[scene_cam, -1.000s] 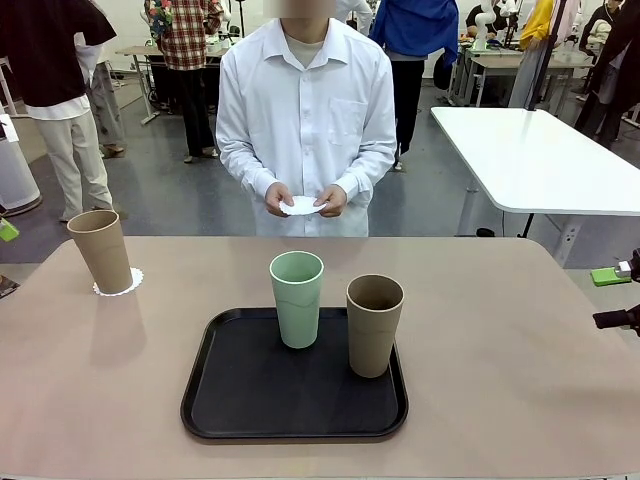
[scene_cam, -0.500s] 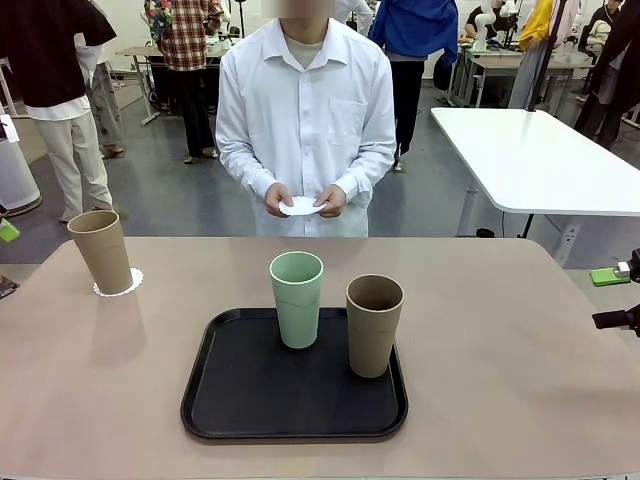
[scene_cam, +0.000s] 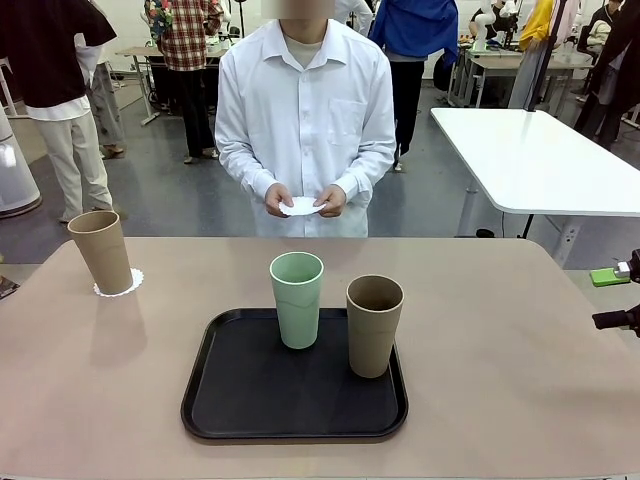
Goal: Place coasters on the table and set cups on them.
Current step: Take one Reusable plastic cup from the Flat Tray and place it on a coaster set by the human.
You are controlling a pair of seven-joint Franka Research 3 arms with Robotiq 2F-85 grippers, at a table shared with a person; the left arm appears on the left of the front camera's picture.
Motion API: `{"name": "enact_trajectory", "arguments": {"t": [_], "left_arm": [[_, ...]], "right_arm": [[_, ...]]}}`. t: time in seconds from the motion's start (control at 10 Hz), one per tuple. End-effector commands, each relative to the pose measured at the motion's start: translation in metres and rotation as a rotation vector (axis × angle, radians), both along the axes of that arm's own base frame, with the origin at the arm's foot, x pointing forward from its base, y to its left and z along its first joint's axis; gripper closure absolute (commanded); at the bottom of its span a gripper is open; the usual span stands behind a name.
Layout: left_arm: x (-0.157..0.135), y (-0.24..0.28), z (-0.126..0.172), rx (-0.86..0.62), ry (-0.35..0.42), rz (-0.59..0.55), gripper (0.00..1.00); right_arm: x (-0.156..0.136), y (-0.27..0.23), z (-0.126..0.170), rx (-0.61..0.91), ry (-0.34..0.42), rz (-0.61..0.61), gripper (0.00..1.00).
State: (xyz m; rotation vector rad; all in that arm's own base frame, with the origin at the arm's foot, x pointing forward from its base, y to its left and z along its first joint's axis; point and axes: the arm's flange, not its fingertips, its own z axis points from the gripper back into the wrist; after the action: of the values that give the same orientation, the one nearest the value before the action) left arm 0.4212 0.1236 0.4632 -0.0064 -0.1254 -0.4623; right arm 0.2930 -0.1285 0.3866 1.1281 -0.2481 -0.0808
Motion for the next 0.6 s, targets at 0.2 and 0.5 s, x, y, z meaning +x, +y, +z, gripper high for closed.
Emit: {"name": "enact_trajectory", "arguments": {"t": [0.2,0.5], "left_arm": [[-0.07,-0.02,-0.008,-0.086,0.11,0.126,0.0],[-0.066,-0.018,-0.01,-0.057,0.159,0.113,0.0]], "right_arm": [[0.002,0.0,0.0,0.014,-0.008,-0.001,0.0],[0.002,0.0,0.0,0.014,-0.008,-0.001,0.0]]}}
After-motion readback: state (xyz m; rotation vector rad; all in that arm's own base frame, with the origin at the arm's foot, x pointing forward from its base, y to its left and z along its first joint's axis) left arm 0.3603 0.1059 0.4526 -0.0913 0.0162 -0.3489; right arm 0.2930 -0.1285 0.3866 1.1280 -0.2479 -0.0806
